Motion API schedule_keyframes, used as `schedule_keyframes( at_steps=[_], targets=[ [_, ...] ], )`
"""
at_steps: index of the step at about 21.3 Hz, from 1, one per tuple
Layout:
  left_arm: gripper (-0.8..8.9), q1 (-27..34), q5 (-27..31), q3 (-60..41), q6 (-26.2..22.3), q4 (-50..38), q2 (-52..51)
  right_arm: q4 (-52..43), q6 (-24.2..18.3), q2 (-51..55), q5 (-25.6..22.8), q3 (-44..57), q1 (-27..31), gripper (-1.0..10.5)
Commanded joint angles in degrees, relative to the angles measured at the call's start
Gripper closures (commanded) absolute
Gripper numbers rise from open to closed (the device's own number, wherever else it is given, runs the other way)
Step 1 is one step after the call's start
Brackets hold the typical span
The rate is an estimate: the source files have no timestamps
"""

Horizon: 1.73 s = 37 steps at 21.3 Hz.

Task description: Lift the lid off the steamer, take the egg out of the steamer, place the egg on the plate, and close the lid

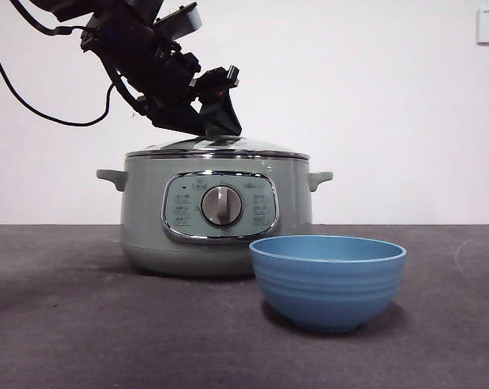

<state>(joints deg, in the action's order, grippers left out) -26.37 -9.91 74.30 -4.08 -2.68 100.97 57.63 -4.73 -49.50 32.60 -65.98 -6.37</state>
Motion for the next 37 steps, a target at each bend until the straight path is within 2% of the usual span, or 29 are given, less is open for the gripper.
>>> schedule_keyframes(
  at_steps=[1, 10, 15, 21, 25, 31, 37],
  targets=[
    [8.22, -0.26, -0.94, 0.15, -0.15, -2.97, -2.40, -0.13, 0.22, -0.02, 0.02, -0.22, -0.07, 3.3],
    [8.22, -0.22, -2.54, 11.72, -0.11, 9.77, -5.79, -0.33, 0.22, -0.02, 0.02, -0.22, -0.07, 3.3],
    [8.22, 0.94, -2.25, 12.37, -0.24, 16.63, -15.91, -2.49, 0.44, -0.81, 0.04, -0.22, -0.07, 3.3],
    [8.20, 2.93, -2.14, 12.37, -2.27, 33.33, -30.21, -3.89, 0.42, -2.91, 0.07, -0.22, -0.07, 3.3],
    [8.19, 2.91, -0.09, 12.31, -3.69, 41.83, -37.33, -8.66, 3.72, -5.46, 0.26, -0.22, -0.61, 3.3],
    [8.19, 2.91, 0.90, 12.00, -3.65, 50.58, -45.97, -20.31, 8.83, -11.06, 0.00, -0.22, -7.28, 3.5],
    [8.19, 2.91, 2.43, 4.61, -2.05, 53.31, -55.58, -30.36, 12.07, -18.05, -5.33, -0.46, -15.19, 3.5]
  ],
)
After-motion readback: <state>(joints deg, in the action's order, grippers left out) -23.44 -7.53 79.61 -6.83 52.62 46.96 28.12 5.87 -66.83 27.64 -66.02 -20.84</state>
